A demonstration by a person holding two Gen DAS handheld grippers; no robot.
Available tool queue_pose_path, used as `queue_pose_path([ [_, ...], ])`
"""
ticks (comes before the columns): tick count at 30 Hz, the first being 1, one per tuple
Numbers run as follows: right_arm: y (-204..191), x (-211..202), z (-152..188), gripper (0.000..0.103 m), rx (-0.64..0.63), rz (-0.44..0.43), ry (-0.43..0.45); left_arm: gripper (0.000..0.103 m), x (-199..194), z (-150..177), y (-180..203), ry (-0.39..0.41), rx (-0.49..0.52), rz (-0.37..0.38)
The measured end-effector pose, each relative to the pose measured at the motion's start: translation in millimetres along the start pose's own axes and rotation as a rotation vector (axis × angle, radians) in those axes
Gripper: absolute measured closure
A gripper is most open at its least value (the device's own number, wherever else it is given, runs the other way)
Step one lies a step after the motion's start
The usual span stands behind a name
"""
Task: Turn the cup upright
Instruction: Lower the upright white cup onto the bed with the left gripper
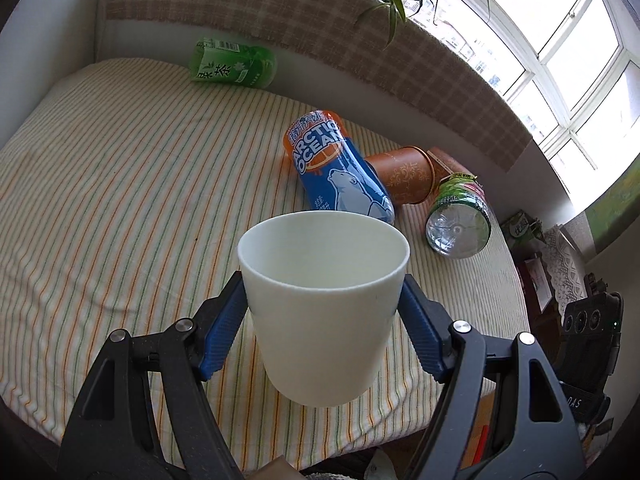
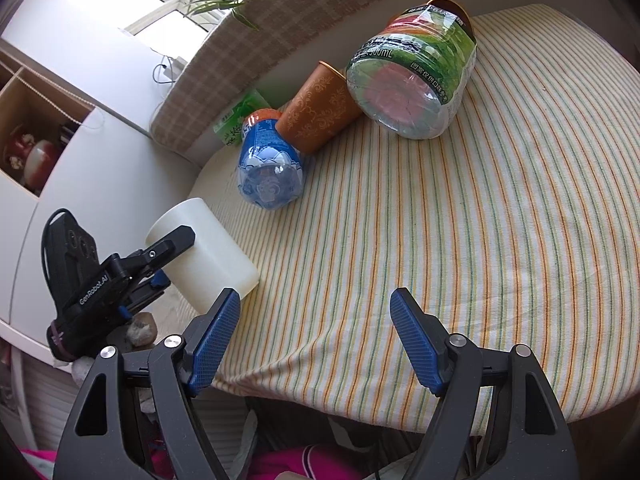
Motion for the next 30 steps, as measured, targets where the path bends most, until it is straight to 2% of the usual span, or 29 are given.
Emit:
queue_pose_path([
  [22, 3.6, -7.4, 3.1, 0.026, 0.006, 0.010, 0.009, 0.027, 3.2, 17.3, 36.7, 0.070, 0.241, -0.098],
  [30, -2.1, -11.9, 2.5, 0.026, -0.022, 0.045, 0.027, 0.027, 4.1, 20.9, 39.2, 0.070, 0.265, -0.101],
])
Point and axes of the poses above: each gripper's, at about its wrist camera, not at the fingertips, and x roughly the way its jaws point, y to its right, z to its underside, the point moved 3 cm from there along x, roughly the way its jaws point, and after that the axes turned 6 degrees about -x, right-handed, at the moved point
